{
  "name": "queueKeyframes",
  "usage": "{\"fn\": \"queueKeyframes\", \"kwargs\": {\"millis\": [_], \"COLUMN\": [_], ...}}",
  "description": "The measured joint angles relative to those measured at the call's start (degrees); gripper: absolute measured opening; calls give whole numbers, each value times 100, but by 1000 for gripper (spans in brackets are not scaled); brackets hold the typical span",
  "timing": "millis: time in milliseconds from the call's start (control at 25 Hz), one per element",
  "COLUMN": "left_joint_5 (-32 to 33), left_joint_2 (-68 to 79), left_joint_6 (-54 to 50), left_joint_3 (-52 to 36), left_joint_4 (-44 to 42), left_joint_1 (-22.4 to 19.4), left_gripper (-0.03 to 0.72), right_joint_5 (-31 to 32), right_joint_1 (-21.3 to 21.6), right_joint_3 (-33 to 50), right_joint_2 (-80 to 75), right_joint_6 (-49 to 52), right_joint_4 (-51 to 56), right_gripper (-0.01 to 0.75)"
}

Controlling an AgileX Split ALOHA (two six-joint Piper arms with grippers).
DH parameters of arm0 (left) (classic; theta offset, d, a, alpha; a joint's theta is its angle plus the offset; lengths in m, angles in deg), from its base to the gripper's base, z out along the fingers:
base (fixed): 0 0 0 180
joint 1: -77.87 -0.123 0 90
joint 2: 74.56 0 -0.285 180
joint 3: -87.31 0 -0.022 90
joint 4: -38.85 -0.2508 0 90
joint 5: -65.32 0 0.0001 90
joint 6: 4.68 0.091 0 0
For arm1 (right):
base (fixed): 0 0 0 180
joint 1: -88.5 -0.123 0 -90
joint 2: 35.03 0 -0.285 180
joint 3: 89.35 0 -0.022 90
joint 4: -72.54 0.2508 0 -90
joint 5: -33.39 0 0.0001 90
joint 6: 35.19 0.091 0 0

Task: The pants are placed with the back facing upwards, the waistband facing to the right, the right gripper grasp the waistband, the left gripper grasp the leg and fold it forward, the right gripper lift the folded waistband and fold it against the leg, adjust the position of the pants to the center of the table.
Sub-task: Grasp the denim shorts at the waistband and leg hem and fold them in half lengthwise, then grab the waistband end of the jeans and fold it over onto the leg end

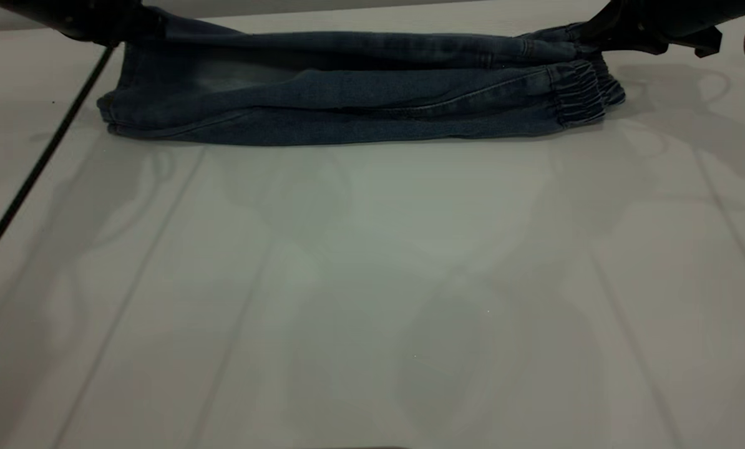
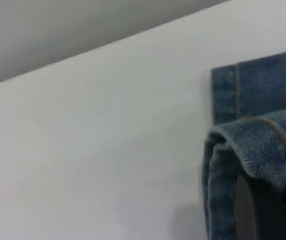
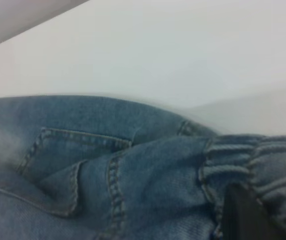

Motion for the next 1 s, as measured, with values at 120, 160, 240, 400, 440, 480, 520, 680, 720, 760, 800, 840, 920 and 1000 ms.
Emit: {"fn": "queueKeyframes", "kwargs": {"millis": [120, 160, 240, 400, 440, 480, 520, 680, 720, 760, 800, 840, 920, 1000], "left_joint_5": [-213, -342, -650, -1035, -982, -830, -572, 1106, 1595, 2029, 2388, 2620, 2940, 3021], "left_joint_2": [18, 18, 18, -56, -128, -244, -390, -1002, -1087, -1148, -1169, -1163, -1111, -1033], "left_joint_6": [0, 0, 0, -76, -126, -177, -237, -336, -342, -342, -345, -345, -348, -348], "left_joint_3": [0, 0, 0, 0, 0, 0, 0, 6, 10, 10, 10, 10, 10, 10], "left_joint_4": [-219, -337, -680, -981, -975, -911, -833, -659, -660, -660, -660, -660, -660, -660], "left_joint_1": [45, 59, 65, 123, 171, 221, 290, 543, 603, 649, 705, 757, 837, 892], "left_gripper": [78, 99, 159, 298, 331, 359, 381, 408, 410, 411, 411, 411, 412, 412], "right_joint_5": [-28, -35, -63, -79, -79, -74, -68, 87, 178, 318, 461, 566, 666, 666], "right_joint_1": [0, 0, 0, 0, 0, 0, 0, 5, 5, 5, 5, 5, 5, 5], "right_joint_3": [-45, -85, -165, -413, -460, -472, -473, -478, -480, -485, -485, -485, -485, -485], "right_joint_2": [0, -5, -5, 1, 32, 89, 176, 629, 724, 778, 799, 799, 737, 640], "right_joint_6": [-13, -13, -13, 129, 183, 255, 324, 908, 1161, 1513, 1872, 2214, 2719, 3003], "right_joint_4": [7, 12, 12, -9, -63, -116, -227, -1153, -1521, -1843, -2229, -2618, -3266, -3727], "right_gripper": [169, 218, 322, 545, 590, 619, 643, 652, 645, 636, 629, 620, 609, 603]}}
